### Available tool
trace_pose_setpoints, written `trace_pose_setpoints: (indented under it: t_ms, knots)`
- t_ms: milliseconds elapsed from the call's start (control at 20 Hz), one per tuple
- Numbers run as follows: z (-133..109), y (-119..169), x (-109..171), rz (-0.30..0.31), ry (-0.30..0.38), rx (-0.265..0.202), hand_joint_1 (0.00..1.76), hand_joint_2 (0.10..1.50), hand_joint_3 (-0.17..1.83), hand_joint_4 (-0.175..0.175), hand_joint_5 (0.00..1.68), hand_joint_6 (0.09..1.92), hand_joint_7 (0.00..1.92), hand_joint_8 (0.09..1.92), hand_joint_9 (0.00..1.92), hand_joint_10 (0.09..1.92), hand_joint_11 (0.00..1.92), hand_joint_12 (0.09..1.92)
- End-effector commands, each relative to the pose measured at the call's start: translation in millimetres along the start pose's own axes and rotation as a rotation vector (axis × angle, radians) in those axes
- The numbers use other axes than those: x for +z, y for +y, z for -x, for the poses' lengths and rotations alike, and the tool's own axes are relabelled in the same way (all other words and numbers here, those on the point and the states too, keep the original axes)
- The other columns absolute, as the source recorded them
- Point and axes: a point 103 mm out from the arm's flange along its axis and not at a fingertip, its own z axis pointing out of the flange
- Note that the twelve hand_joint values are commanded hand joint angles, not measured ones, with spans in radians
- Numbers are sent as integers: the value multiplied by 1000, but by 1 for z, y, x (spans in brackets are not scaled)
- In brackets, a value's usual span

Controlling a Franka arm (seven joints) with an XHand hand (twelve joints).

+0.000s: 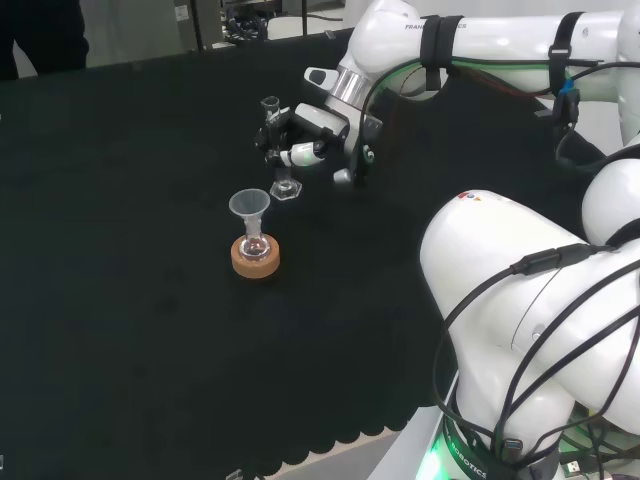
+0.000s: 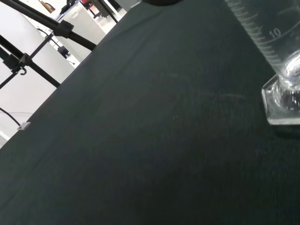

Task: Put the graduated cylinder back on the table.

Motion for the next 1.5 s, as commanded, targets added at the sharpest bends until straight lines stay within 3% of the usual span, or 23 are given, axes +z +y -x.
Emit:
trace_pose_setpoints:
  t_ms: [50, 850, 1500]
  knots:
    - [1, -4, 2, -5, 17, -1, 1130, 1120, -168, -37, 818, 635, 800, 570, 1173, 87, 722, 1135]
    - [1, -2, -9, -12, 13, 4, 991, 1015, -175, -54, 472, 553, 467, 641, 919, 87, 417, 1290]
    - [0, 1, -40, -11, -63, -2, 955, 983, -175, -53, 408, 391, 362, 686, 791, 87, 254, 1402]
